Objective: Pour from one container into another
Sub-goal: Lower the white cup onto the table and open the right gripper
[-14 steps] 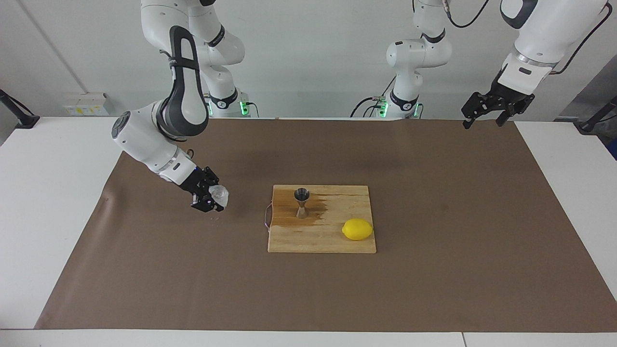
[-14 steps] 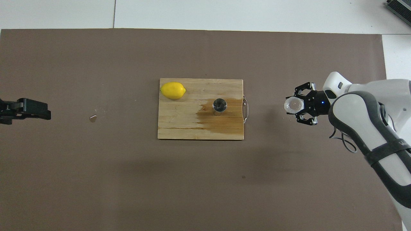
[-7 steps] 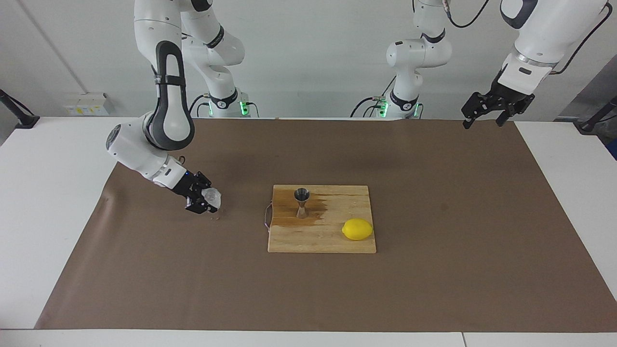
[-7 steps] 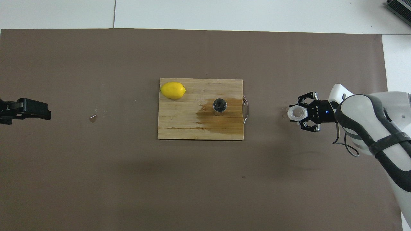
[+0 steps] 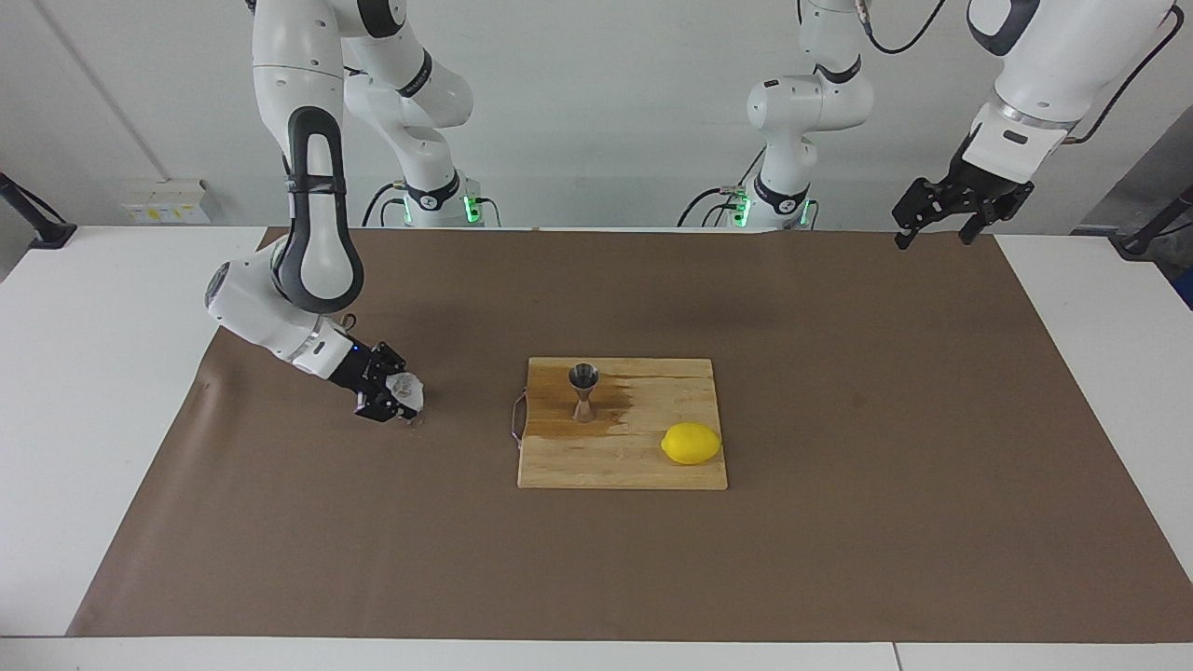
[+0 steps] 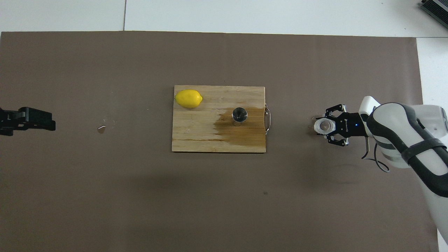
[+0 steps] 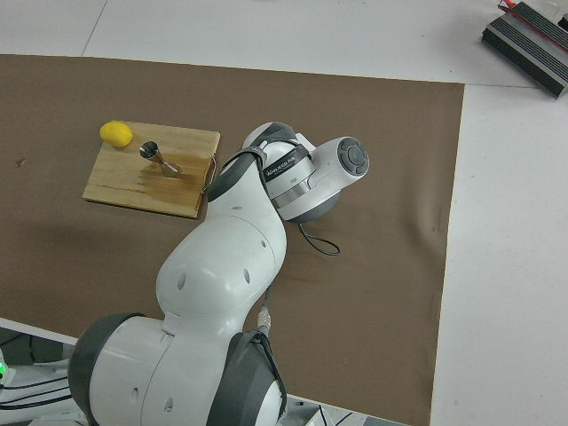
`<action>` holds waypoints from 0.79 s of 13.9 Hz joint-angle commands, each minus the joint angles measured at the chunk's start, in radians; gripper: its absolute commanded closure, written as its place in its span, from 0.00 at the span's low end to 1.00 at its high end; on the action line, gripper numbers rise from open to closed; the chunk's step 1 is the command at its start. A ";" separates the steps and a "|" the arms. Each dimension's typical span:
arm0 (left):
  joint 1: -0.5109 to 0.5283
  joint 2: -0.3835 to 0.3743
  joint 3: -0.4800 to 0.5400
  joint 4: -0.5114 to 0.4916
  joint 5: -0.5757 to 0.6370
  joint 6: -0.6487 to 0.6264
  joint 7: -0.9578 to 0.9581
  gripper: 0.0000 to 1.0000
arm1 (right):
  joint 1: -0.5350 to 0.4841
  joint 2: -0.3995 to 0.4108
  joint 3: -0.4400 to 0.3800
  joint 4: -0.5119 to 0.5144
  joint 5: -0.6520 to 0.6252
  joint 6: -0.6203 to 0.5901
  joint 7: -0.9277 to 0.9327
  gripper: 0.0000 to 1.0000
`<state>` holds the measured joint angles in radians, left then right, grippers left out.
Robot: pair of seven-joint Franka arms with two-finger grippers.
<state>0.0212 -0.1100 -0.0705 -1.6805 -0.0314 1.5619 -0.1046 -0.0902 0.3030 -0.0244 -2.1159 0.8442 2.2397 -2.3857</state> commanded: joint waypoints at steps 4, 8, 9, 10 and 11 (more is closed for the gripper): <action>0.008 -0.020 0.000 -0.015 -0.013 -0.011 0.006 0.00 | -0.019 0.001 0.012 0.004 0.032 0.008 -0.027 0.27; 0.008 -0.020 0.000 -0.015 -0.013 -0.011 0.006 0.00 | 0.010 -0.034 0.011 0.008 0.024 0.008 0.075 0.00; 0.008 -0.020 0.000 -0.015 -0.013 -0.011 0.006 0.00 | 0.024 -0.042 0.009 0.008 0.018 0.008 0.107 0.00; 0.008 -0.022 0.000 -0.015 -0.013 -0.011 0.006 0.00 | 0.032 -0.062 0.009 0.008 0.015 0.005 0.146 0.00; 0.008 -0.022 0.000 -0.015 -0.013 -0.011 0.006 0.00 | 0.049 -0.085 0.008 0.008 0.004 0.000 0.195 0.00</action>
<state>0.0212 -0.1100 -0.0705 -1.6805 -0.0314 1.5619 -0.1046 -0.0625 0.2698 -0.0201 -2.0971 0.8455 2.2417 -2.2710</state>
